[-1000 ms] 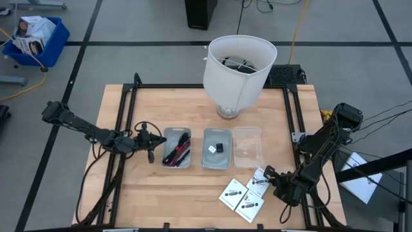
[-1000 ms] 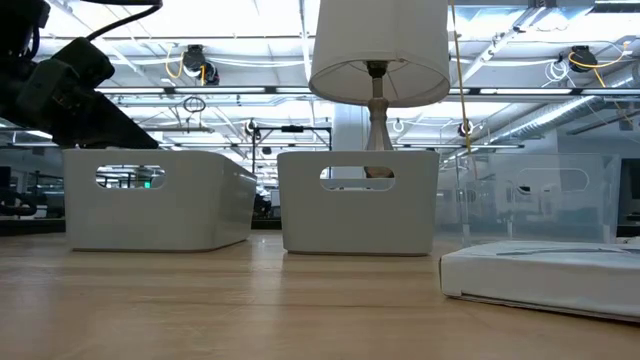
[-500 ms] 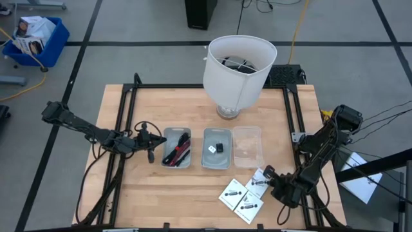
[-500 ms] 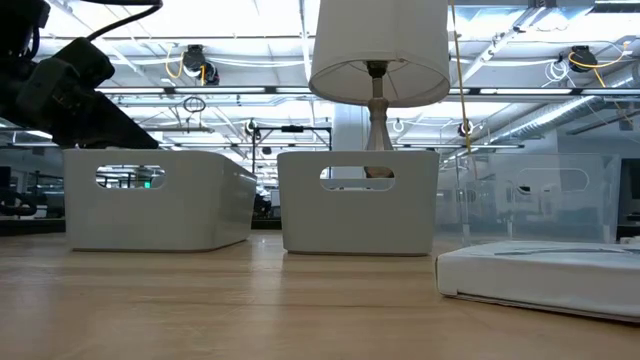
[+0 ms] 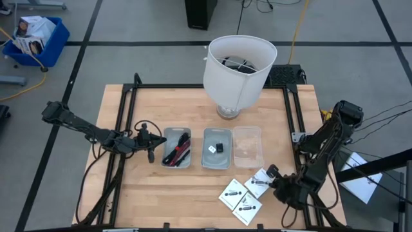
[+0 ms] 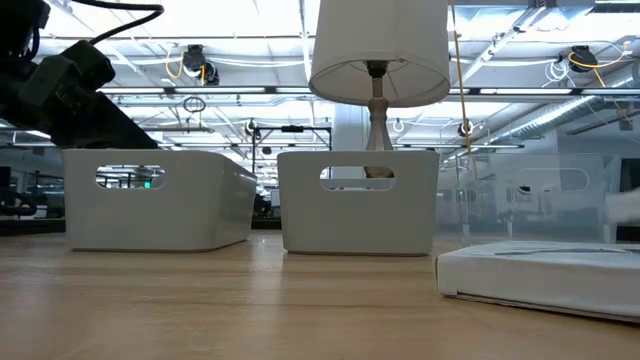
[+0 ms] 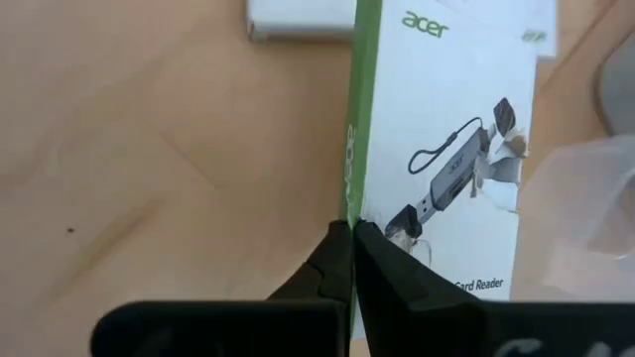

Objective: Pick and place items into bin
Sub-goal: Put the top white card reader box into the transparent bin

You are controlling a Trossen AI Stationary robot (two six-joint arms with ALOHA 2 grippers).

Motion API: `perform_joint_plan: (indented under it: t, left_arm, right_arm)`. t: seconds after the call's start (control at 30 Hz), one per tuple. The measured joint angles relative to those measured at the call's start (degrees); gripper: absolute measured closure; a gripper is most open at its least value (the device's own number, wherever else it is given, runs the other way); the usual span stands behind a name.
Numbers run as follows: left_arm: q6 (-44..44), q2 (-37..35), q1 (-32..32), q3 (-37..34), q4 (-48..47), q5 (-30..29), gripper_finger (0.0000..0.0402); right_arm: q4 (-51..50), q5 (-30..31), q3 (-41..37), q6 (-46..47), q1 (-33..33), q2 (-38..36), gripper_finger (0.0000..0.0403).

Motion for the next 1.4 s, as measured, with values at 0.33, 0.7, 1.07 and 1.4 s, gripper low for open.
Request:
perform_joint_plan:
  t: [0.33,0.7,1.07,1.4]
  left_arm:
    - [-1.66,-0.02,0.0,0.0,-0.98,-0.01,0.0371]
    - [-1.33,-0.02,-0.02,0.0,-0.8,-1.13,0.0371]
    - [1.55,-0.02,-0.02,0.0,-0.51,-1.59,0.0371]
    - [9.91,-0.02,-0.02,0.0,2.74,-2.59,0.0371]
  right_arm:
    - [-11.88,8.52,11.45,4.8,-0.99,0.0,0.0403]
    - [-19.94,10.53,23.61,11.77,-15.05,-0.09,0.0403]
    - [-20.3,9.11,26.92,29.13,-26.3,-0.09,0.0403]
    - [-20.26,9.01,26.92,47.46,-33.41,-0.09,0.0403]
